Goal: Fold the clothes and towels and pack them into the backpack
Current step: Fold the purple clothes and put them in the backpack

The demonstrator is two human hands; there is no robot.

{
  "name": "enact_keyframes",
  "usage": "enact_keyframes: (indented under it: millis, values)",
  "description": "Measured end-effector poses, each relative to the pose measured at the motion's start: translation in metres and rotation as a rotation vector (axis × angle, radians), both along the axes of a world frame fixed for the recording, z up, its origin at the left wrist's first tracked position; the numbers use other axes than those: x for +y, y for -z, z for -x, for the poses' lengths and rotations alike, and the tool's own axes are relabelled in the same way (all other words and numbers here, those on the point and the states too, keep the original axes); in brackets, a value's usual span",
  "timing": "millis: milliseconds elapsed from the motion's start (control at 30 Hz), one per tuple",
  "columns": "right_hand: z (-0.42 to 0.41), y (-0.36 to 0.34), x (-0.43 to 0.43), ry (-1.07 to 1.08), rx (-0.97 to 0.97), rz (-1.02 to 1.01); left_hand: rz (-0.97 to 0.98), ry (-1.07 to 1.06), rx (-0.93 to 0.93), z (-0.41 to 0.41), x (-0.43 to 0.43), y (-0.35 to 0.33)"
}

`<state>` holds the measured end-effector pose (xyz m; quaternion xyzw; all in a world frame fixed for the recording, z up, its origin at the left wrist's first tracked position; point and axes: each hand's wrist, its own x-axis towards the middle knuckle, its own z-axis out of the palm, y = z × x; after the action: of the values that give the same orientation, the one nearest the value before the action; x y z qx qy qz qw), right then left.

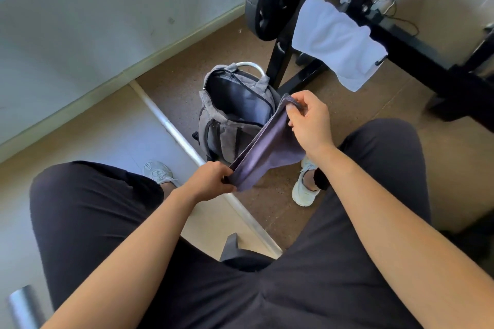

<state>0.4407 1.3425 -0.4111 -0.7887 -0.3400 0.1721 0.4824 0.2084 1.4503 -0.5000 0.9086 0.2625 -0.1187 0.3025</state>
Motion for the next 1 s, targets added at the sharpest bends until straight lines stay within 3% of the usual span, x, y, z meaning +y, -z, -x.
enact_keyframes:
  millis: [300,467,567,800,1000]
  values:
    - [-0.027,-0.004,-0.009,0.189,0.073,-0.040,0.044,-0.225,-0.288,0.004,0.005,-0.023]
    - [-0.025,-0.007,-0.009,0.137,0.075,-0.015,-0.352,-0.179,-0.188,0.003,-0.003,-0.032]
    - [-0.025,-0.007,-0.010,0.124,0.067,-0.013,-0.416,-0.180,-0.122,-0.001,-0.005,-0.034]
    - [-0.018,-0.016,-0.011,0.018,0.082,-0.128,-0.138,-0.105,-0.111,0.004,-0.003,-0.022]
    - [-0.024,-0.013,-0.012,0.141,0.080,-0.168,-0.018,-0.033,-0.228,0.008,-0.001,-0.021]
